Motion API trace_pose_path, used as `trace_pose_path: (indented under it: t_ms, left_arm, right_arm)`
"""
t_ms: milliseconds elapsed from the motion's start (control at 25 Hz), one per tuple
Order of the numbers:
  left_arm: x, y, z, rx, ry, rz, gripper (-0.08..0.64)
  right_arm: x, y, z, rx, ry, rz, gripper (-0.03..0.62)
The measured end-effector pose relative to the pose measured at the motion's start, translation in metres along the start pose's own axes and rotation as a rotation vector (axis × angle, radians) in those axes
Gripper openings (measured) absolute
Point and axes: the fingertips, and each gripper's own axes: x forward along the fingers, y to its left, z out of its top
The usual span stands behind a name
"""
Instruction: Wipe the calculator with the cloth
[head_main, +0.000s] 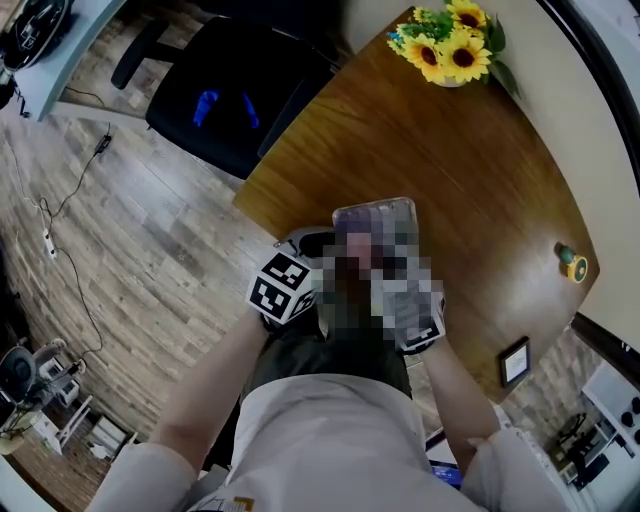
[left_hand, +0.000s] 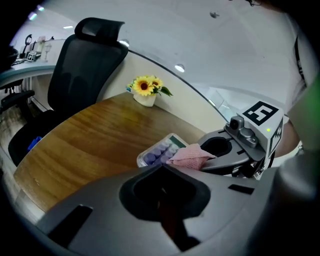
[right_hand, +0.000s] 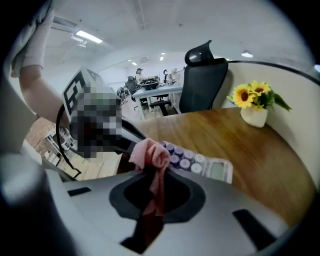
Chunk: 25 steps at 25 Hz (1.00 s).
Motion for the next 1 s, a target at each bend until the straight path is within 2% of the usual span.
trace_pose_path:
  t_ms: [360,600,760,920,1000]
  left_arm:
    - [0.0,-0.001,-0.002,0.017,0.021,0.006,0.002]
    - [0.005,0.0,-0.002,-0.025,0.039,-0.008,0.002]
    - [-0.011,-0.006,0.007,-0.04,0.019,-0.041,0.002]
    - [-0.035,-0.007,0.036,-0.015,-0.039,-0.006,0.002]
    - [-0.05,-0.01,0.057,0.006,-0.082,0.008,0.002]
  right_arm:
    - [-0.027,-0.057,-0.026,0.038,0.086,-0.168,0.036]
    - [-0.059,-0.098,-0.031,0.093,0.112,-0.296,0.035]
    - [-0.091,-0.108,0.0,0.18,0.003,-0.312,0.035]
    - [-0.127,-0.11,0.045,0.211,-0.139,-0.305,0.035]
    - [-0.147,-0.107,0.073,0.195,-0.209,-0.303,0.037]
